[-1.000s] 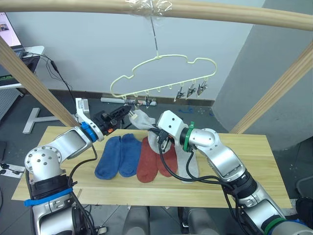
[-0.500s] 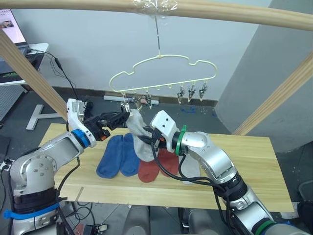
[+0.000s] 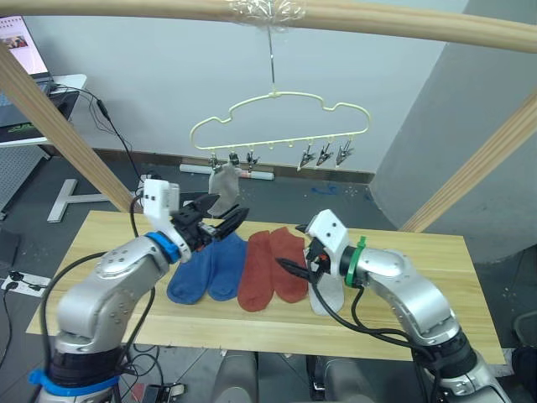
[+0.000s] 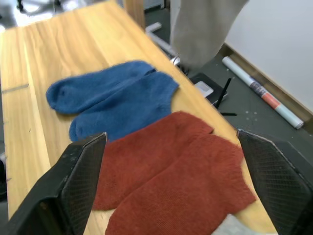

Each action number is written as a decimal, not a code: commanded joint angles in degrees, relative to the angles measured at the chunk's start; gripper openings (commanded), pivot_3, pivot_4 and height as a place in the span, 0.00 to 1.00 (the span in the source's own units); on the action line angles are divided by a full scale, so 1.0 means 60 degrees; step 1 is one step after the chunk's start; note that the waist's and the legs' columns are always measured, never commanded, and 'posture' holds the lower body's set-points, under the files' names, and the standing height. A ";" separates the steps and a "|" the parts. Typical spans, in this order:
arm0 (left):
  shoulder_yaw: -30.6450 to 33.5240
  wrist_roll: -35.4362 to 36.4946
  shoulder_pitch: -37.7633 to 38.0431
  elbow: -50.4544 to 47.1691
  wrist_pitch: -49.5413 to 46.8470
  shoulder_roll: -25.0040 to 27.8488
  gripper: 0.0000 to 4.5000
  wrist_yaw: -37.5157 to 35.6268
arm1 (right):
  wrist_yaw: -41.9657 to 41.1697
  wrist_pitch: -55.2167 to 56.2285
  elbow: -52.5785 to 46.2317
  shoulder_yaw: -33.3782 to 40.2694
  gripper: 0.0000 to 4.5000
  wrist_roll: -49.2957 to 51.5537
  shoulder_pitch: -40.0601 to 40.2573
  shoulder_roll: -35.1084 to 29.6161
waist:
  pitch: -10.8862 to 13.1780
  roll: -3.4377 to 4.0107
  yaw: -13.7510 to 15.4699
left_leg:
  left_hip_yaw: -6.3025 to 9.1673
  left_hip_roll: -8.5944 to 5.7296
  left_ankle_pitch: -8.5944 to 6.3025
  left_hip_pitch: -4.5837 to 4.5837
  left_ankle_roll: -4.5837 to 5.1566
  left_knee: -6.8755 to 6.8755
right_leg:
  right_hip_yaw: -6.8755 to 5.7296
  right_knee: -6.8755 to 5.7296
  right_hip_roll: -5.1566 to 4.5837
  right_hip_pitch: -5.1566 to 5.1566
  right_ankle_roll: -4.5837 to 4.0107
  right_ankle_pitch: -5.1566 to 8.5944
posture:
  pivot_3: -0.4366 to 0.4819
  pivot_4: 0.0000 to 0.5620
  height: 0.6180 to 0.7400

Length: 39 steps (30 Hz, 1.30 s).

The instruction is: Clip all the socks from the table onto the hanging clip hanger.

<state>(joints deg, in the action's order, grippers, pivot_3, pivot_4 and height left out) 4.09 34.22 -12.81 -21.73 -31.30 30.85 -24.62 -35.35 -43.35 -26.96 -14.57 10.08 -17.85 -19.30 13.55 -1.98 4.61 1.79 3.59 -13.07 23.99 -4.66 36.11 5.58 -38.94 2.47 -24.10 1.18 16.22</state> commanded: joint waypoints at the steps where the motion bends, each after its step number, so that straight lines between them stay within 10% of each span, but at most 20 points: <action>1: -0.0429 -0.1147 -0.0417 0.0495 0.1500 -0.0421 0.80 -0.0230 | -0.0003 -0.0197 -0.0964 0.0593 1.00 0.0542 -0.0086 -0.0147 | -0.0001 0.0000 -0.0008 | -0.0002 -0.0002 0.0000 0.0001 0.0001 0.0002 | 0.0003 0.0001 0.0000 0.0001 0.0001 0.0000 | 0.68 0.37 1.00; 5: -0.0783 -0.1819 -0.0616 0.1063 0.1819 -0.0764 0.55 -0.0290 | 0.0161 -0.0478 -0.1275 0.0866 1.00 0.0796 -0.0162 -0.0318 | -0.0002 -0.0002 -0.0085 | -0.0004 0.0000 -0.0001 0.0001 0.0002 -0.0003 | 0.0004 -0.0002 0.0001 -0.0002 -0.0002 -0.0001 | 0.65 0.37 1.00; 26: -0.0635 -0.4719 -0.2907 0.4255 0.3836 -0.2392 0.55 0.1839 | 0.0918 -0.0653 -0.1249 0.1228 1.00 0.1232 -0.0274 -0.0551 | -0.0004 -0.0004 -0.0296 | 0.0011 -0.0006 0.0000 0.0009 0.0005 0.0013 | -0.0010 -0.0018 0.0003 0.0005 -0.0048 -0.0037 | 0.61 0.37 1.00; 39: -0.0670 -0.3123 -0.1234 0.2425 0.2360 -0.2019 0.55 -0.0444 | 0.1099 -0.0471 -0.1042 0.1218 1.00 0.1256 -0.0362 -0.0578 | -0.0005 -0.0002 -0.0398 | 0.0012 -0.0002 0.0000 -0.0003 0.0004 0.0013 | -0.0011 -0.0031 0.0004 0.0010 -0.0048 -0.0037 | 0.63 0.38 1.00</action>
<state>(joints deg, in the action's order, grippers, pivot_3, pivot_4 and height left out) -0.74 14.70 -20.56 -3.49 -16.18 18.19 -27.05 -28.70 -47.47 -32.22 -8.02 17.02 -19.11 -22.53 13.52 -1.99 2.22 1.89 3.58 -13.06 23.98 -4.63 36.19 5.50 -39.13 2.50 -24.04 0.89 16.00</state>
